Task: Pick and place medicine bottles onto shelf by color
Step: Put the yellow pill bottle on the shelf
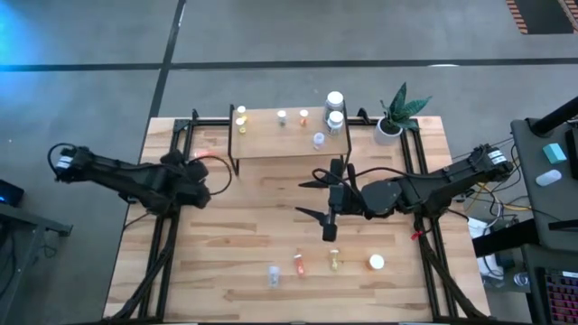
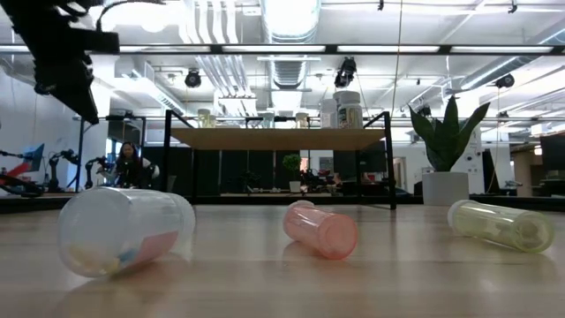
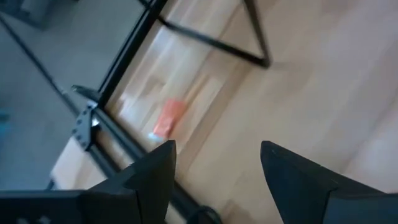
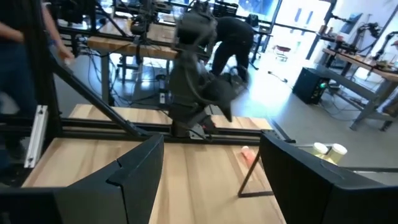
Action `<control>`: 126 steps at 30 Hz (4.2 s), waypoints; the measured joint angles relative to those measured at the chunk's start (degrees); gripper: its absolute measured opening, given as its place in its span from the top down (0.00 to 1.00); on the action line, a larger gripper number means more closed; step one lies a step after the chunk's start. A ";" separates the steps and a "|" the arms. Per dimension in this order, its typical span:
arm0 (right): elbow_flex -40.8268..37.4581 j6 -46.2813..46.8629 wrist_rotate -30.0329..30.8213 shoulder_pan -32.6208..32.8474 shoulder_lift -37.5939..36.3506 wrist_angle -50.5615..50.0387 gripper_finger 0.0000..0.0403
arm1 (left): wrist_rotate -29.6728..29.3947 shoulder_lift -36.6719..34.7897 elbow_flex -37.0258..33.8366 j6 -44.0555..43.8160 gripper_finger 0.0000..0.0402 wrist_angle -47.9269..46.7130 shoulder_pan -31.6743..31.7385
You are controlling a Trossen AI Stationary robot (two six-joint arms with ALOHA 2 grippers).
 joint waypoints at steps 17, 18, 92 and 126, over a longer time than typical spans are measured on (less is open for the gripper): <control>-0.03 5.93 -4.00 0.77 0.04 -8.17 0.36 | 9.34 3.97 -0.28 20.98 0.46 6.73 18.36; -0.03 7.52 -3.88 0.79 0.07 -9.72 0.36 | 9.37 3.42 -0.31 21.00 0.46 6.80 18.46; -8.37 93.09 -18.58 5.25 13.94 -38.37 0.39 | 45.32 -19.48 -36.94 46.73 0.46 140.63 -2.45; -6.50 99.42 -24.79 6.98 24.43 -38.28 0.19 | 45.36 -17.43 -36.98 46.25 0.46 140.58 -2.49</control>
